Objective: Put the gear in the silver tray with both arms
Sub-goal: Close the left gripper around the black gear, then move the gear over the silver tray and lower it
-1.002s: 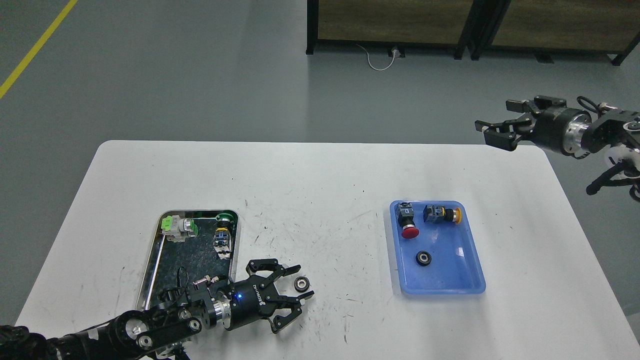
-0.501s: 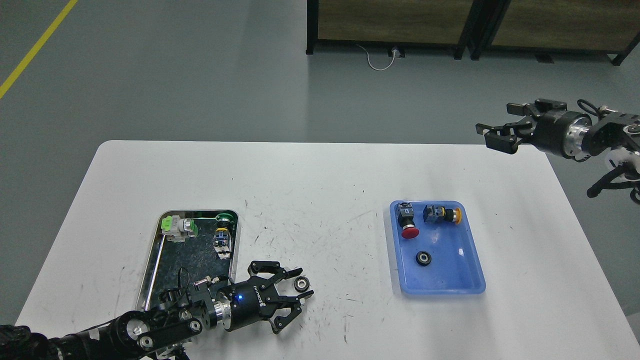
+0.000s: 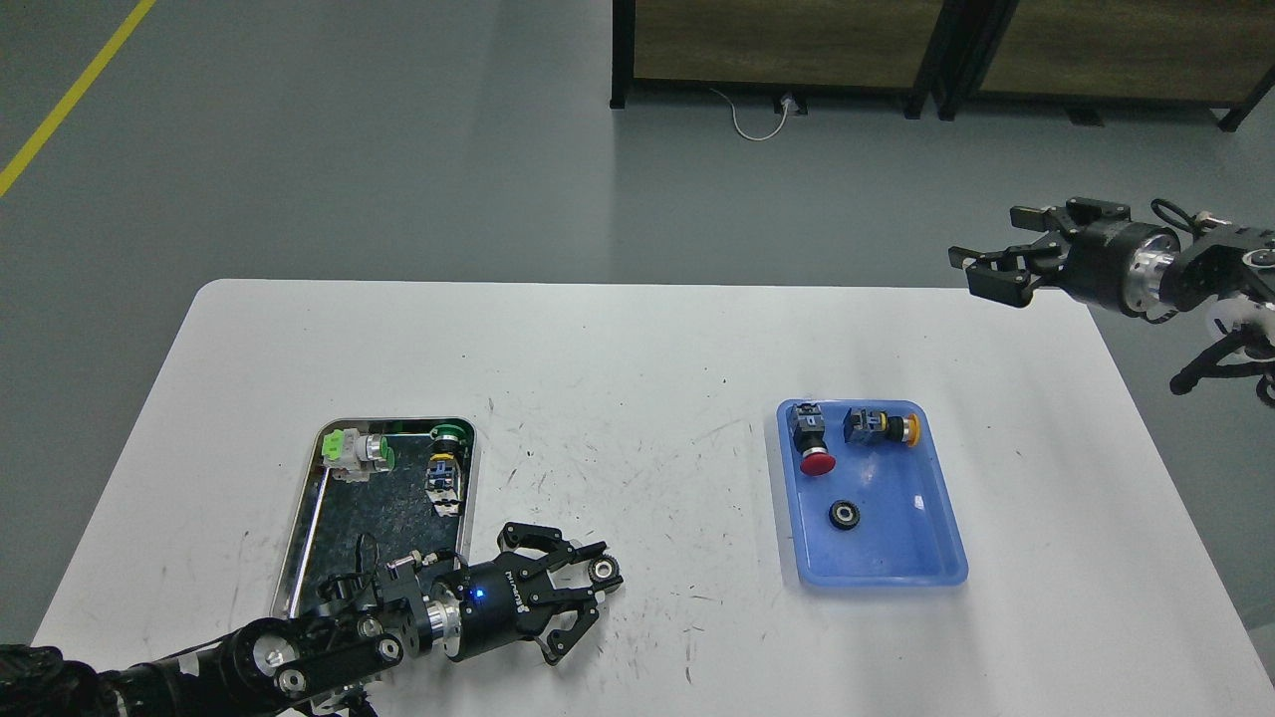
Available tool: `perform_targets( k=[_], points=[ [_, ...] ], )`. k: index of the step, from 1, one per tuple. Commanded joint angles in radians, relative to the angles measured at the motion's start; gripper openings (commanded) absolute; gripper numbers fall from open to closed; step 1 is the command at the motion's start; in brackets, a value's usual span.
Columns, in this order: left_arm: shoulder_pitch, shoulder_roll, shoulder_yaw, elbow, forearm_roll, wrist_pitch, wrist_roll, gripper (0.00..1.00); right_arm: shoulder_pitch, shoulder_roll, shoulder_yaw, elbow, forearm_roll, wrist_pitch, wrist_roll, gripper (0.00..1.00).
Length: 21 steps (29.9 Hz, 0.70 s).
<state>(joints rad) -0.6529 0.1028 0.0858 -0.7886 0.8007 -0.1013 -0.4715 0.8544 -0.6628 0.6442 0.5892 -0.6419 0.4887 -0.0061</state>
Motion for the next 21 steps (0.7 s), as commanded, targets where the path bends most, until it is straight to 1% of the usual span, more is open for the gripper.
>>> perform_targets(
  k=[1, 8, 14, 17, 20, 21],
  points=[
    [-0.013, -0.002, -0.001, -0.007, -0.003, 0.002, 0.005, 0.32, 0.000, 0.000, 0.000, 0.000, 0.001, 0.000, 0.000, 0.89],
    [-0.054, 0.026, -0.066, -0.050, -0.043, -0.006, 0.005, 0.32, 0.000, 0.000, 0.000, 0.000, 0.001, 0.000, 0.000, 0.89],
    [-0.094, 0.118, -0.098, -0.092, -0.101, -0.014, 0.005, 0.33, 0.000, 0.000, 0.002, 0.000, -0.001, 0.000, 0.000, 0.89],
    [-0.100, 0.202, -0.116, -0.142, -0.127, -0.021, 0.005, 0.33, 0.002, 0.002, 0.003, 0.000, 0.001, 0.000, 0.000, 0.89],
    [-0.099, 0.322, -0.138, -0.225, -0.141, -0.023, 0.007, 0.33, 0.002, 0.005, 0.003, 0.000, 0.001, 0.000, 0.000, 0.89],
    [-0.096, 0.368, -0.141, -0.269, -0.147, -0.021, 0.007, 0.33, 0.002, 0.006, 0.003, 0.000, 0.001, 0.000, 0.000, 0.89]
  ],
)
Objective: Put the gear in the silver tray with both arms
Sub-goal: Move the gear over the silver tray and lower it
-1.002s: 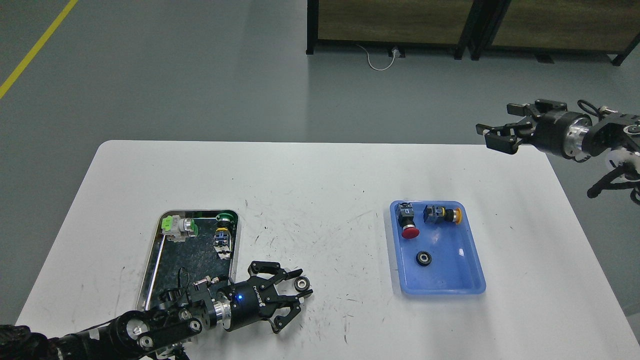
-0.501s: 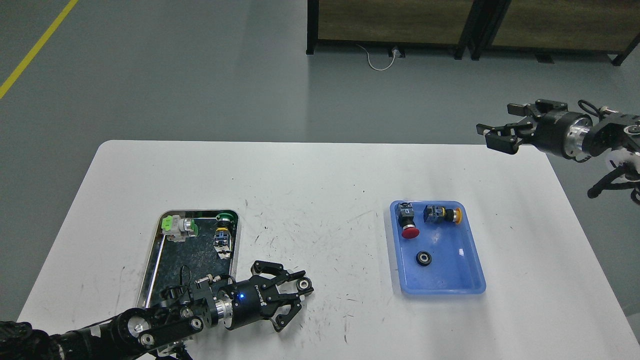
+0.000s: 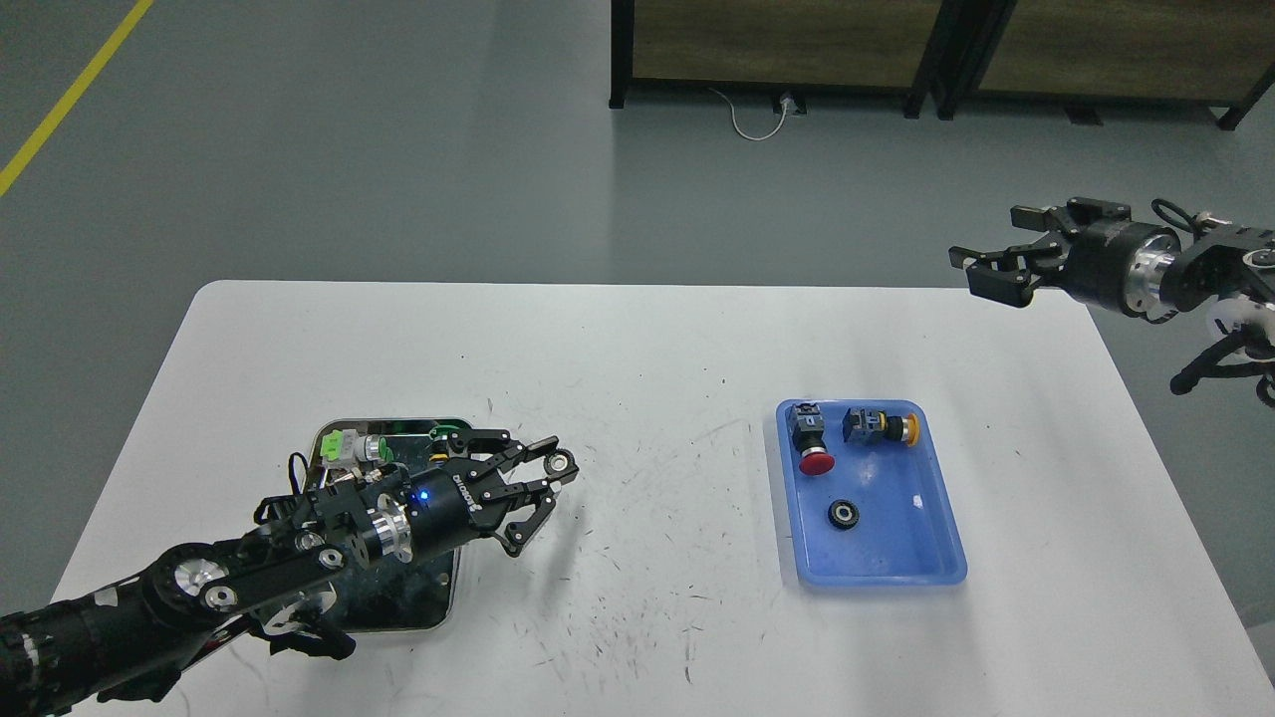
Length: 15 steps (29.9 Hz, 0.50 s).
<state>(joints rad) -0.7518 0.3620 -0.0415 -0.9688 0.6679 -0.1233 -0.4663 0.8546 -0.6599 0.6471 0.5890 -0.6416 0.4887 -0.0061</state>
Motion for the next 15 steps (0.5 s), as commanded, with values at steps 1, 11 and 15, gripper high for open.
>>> perform_targets(
  k=[1, 11, 15],
  points=[
    [0.006, 0.144, -0.014, -0.125, -0.019, 0.002, 0.002, 0.33, 0.001, 0.005, 0.000, 0.000, 0.000, 0.000, 0.000, 0.89],
    [0.106, 0.327, 0.006, -0.255, 0.012, 0.004, -0.017, 0.33, 0.001, 0.017, -0.003, 0.000, -0.001, 0.000, 0.000, 0.89],
    [0.167, 0.324, 0.006, -0.229, 0.042, 0.010, -0.022, 0.33, 0.001, 0.019, -0.004, 0.000, -0.013, 0.000, 0.000, 0.89]
  ],
)
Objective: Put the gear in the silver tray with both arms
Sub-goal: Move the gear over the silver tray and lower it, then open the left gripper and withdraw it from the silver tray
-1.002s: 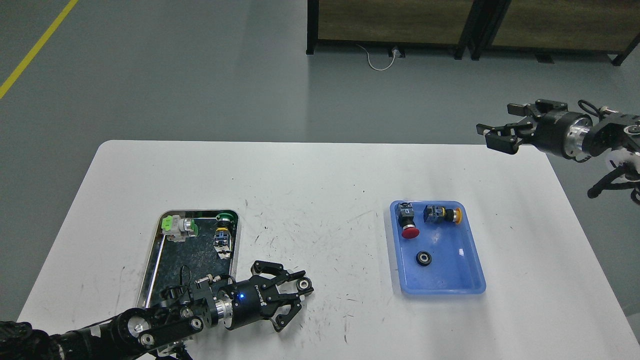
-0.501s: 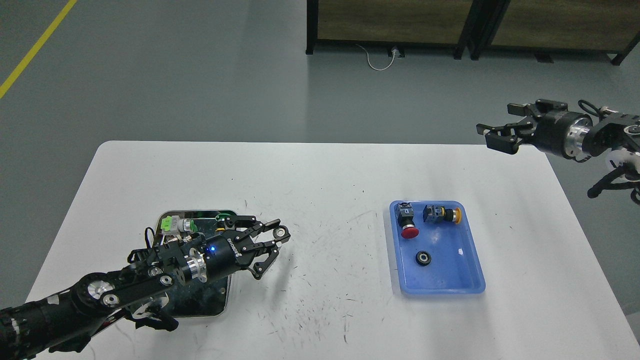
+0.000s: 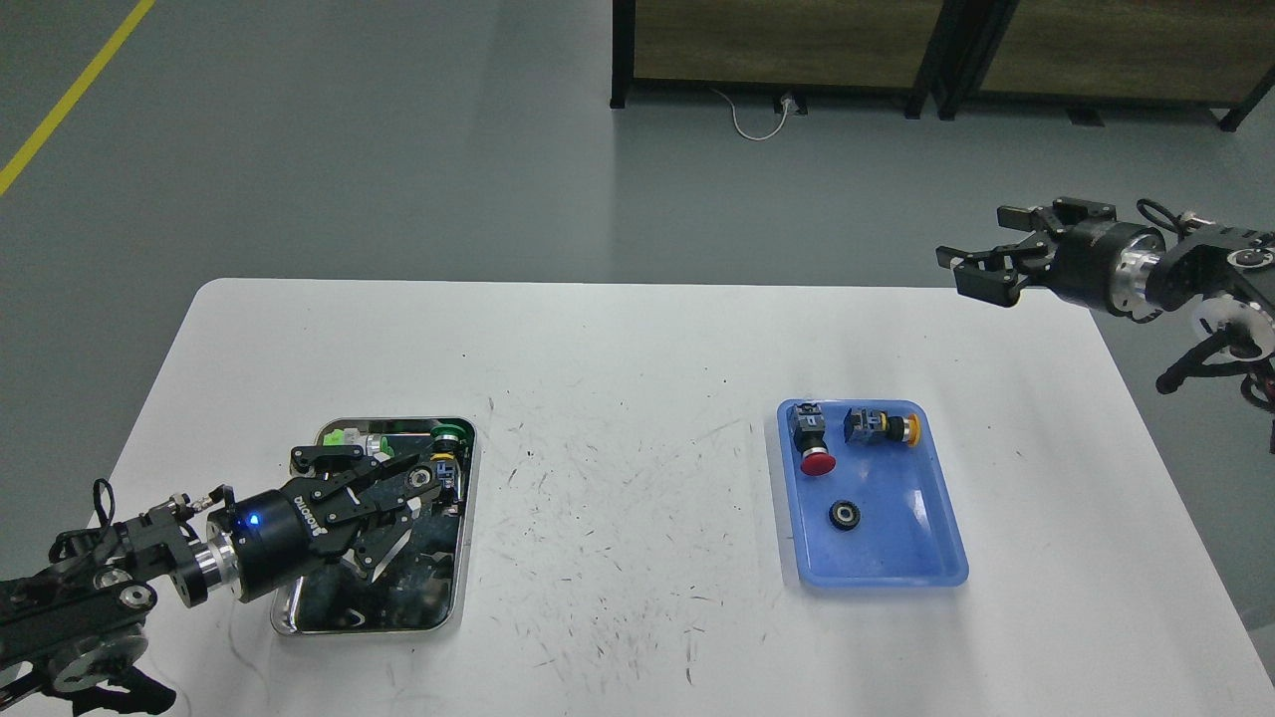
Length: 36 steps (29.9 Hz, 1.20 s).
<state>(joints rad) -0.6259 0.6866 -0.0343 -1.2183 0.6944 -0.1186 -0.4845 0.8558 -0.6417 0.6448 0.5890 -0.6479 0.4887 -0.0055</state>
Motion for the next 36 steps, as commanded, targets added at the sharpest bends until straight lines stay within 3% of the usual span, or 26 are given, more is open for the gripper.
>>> perform_targets(
  k=[1, 16, 20, 29, 36],
  points=[
    [0.051, -0.002, -0.001, 0.028, 0.014, 0.007, -0.004, 0.33, 0.000, 0.001, -0.002, 0.000, -0.007, 0.000, -0.001, 0.89],
    [0.129, -0.013, -0.015, 0.134, -0.024, 0.019, -0.004, 0.34, -0.001, 0.037, -0.014, -0.001, -0.035, 0.000, -0.001, 0.89],
    [0.135, -0.013, -0.015, 0.137, -0.029, 0.020, -0.004, 0.40, -0.001, 0.054, -0.016, -0.008, -0.035, 0.000, -0.001, 0.89],
    [0.137, -0.015, -0.019, 0.145, -0.073, 0.030, -0.004, 0.71, -0.001, 0.057, -0.016, -0.009, -0.035, 0.000, -0.001, 0.89],
    [0.121, -0.004, -0.113, 0.143, -0.144, 0.030, -0.004, 0.87, 0.003, 0.054, -0.013, 0.011, -0.032, 0.000, -0.001, 0.89]
  ],
)
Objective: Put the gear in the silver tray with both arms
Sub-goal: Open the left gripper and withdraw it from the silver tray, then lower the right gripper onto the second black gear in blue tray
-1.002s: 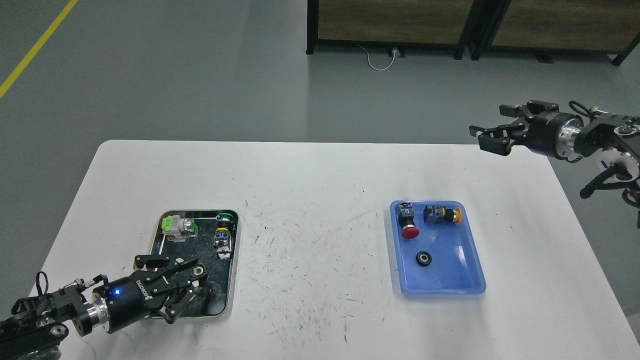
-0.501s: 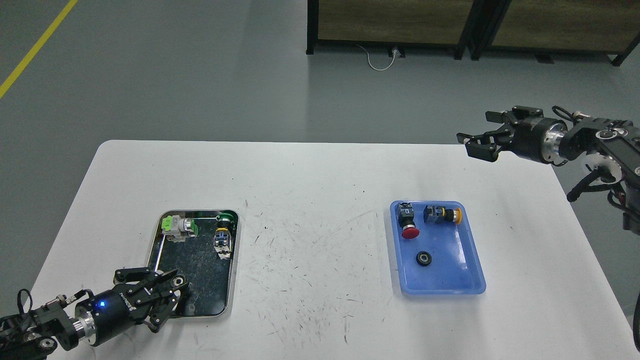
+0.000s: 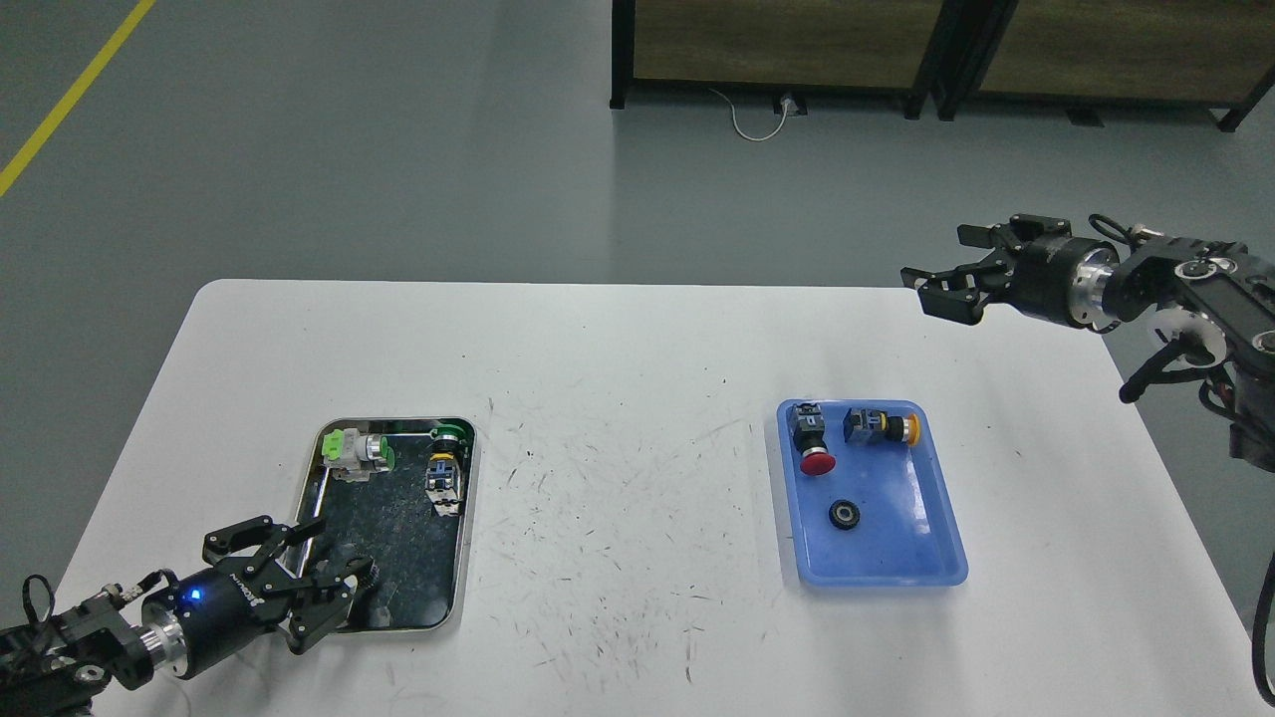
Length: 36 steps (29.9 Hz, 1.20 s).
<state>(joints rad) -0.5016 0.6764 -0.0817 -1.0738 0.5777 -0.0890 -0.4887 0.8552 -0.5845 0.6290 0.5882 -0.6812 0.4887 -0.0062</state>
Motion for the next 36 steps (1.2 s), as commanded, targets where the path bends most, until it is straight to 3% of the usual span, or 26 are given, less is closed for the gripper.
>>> perform_targets(
  k=[1, 5, 10, 14, 20, 36],
  points=[
    [-0.005, 0.009, -0.105, -0.002, -0.042, 0.000, 0.000, 0.89, 0.005, -0.008, 0.003, 0.022, 0.003, 0.000, 0.000, 0.89],
    [-0.034, 0.031, -0.213, -0.002, -0.082, -0.001, 0.000, 0.97, -0.004, -0.035, -0.002, 0.097, 0.006, 0.000, 0.000, 0.89],
    [-0.136, 0.071, -0.234, -0.002, -0.163, -0.003, 0.000, 0.97, -0.048, -0.107, -0.046, 0.234, 0.008, 0.000, -0.005, 0.89],
    [-0.207, 0.080, -0.224, 0.000, -0.234, -0.003, 0.067, 0.98, -0.080, -0.161, -0.090, 0.314, 0.008, 0.000, -0.005, 0.89],
    [-0.252, 0.078, -0.224, 0.002, -0.237, 0.000, 0.079, 0.98, -0.140, -0.193, -0.175, 0.401, -0.001, 0.000, -0.014, 0.89],
    [-0.331, 0.078, -0.221, 0.057, -0.240, 0.006, 0.096, 0.98, -0.188, -0.114, -0.347, 0.400, -0.077, 0.000, -0.026, 0.89]
  ],
)
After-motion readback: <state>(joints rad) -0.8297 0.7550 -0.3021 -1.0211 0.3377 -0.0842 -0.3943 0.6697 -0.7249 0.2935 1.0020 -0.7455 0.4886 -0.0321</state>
